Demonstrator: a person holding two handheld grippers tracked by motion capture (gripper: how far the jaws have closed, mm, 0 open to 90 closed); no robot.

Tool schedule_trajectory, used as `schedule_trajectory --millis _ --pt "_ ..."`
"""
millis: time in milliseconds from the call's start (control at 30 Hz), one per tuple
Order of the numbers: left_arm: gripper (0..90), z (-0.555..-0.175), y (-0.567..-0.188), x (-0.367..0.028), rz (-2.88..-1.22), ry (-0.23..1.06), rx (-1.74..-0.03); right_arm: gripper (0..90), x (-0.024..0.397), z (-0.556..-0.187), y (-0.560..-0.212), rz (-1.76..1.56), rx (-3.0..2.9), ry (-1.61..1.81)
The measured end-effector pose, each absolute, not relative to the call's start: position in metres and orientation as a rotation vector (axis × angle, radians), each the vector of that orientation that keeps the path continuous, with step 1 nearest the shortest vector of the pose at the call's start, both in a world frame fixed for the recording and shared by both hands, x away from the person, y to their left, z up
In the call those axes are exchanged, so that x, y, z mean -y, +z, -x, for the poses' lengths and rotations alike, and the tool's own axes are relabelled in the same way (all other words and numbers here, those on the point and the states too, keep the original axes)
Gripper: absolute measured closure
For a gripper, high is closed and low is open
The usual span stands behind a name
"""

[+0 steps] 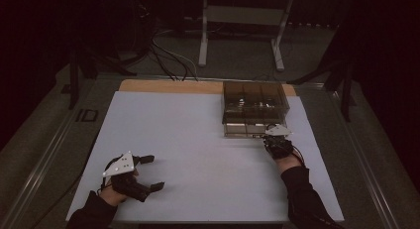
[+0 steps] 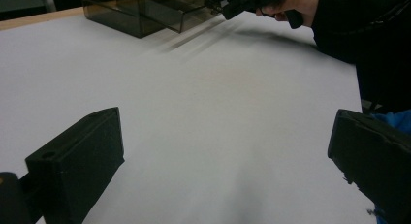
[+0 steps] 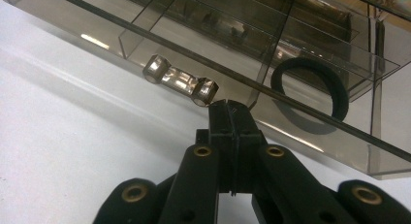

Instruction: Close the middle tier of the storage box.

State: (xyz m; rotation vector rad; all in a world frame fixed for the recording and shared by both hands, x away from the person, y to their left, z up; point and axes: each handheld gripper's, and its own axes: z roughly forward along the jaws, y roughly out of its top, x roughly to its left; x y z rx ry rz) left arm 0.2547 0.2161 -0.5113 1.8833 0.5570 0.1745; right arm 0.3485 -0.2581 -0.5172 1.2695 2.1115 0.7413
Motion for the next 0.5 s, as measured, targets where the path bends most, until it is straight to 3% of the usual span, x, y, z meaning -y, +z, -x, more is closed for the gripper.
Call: schedule_trajectory --millis 500 --pt "1.0 -0.255 -0.512 -0.2162 -1.89 0.174 -0.561 90.0 0.26 -0.3512 -0.5172 -1.283 -2.1 0.742"
